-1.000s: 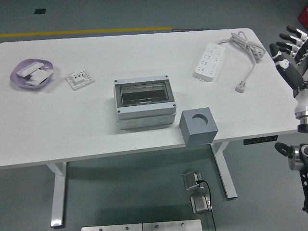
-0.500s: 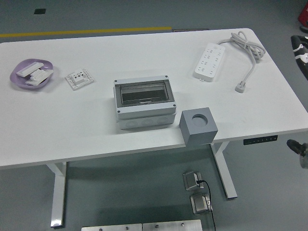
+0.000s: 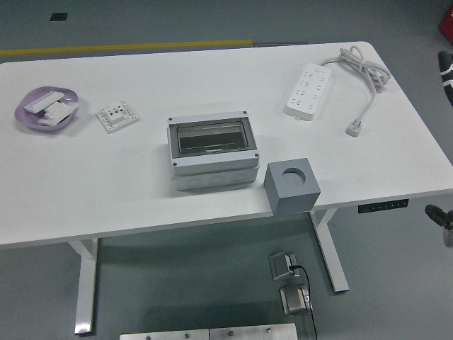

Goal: Pick up the cylinder from the cube,place it in the box,flap close box

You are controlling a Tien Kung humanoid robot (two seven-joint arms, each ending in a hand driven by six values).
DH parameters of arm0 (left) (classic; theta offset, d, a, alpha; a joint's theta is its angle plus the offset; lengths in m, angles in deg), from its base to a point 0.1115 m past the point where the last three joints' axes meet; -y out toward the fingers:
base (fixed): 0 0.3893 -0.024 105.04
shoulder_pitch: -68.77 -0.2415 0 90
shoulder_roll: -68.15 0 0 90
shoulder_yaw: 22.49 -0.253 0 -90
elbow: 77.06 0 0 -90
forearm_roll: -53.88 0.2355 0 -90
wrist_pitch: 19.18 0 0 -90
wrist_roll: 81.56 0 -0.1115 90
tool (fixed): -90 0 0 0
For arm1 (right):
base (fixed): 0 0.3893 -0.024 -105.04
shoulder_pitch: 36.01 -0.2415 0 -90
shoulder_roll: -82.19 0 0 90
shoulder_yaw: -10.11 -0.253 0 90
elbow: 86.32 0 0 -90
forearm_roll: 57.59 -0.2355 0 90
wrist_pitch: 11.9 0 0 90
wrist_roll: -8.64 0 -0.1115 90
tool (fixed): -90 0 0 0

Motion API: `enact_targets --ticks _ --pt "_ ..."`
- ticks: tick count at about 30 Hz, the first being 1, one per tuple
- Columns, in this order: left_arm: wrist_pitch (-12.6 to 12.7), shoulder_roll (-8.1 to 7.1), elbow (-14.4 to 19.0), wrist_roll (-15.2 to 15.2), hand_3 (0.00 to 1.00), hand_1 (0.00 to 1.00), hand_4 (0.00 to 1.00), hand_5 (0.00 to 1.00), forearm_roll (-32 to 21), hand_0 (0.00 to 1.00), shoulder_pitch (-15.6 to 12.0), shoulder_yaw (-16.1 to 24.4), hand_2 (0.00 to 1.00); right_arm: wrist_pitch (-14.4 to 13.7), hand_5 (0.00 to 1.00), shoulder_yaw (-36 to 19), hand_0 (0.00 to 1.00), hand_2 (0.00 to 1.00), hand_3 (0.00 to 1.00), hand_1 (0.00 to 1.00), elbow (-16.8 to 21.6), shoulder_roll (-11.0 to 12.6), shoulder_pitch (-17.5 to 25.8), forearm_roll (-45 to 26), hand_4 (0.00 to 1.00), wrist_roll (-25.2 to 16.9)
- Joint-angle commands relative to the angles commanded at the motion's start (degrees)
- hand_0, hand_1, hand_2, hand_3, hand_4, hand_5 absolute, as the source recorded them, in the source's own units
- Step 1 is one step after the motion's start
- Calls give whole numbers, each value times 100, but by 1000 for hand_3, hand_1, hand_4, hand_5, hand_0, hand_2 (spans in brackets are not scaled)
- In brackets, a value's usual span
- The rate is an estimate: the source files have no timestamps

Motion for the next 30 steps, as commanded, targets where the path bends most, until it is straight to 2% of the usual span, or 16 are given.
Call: enact_targets --ticks 24,30 --pt "45 13 0 -106 610 575 582 168 218 629 34 245 523 26 469 -181 670 688 707 641 8 -63 78 146 846 93" --pt "268 9 0 -330 610 575 583 168 550 628 -27 501 523 36 468 -88 670 687 706 639 -205 -129 79 25 845 100"
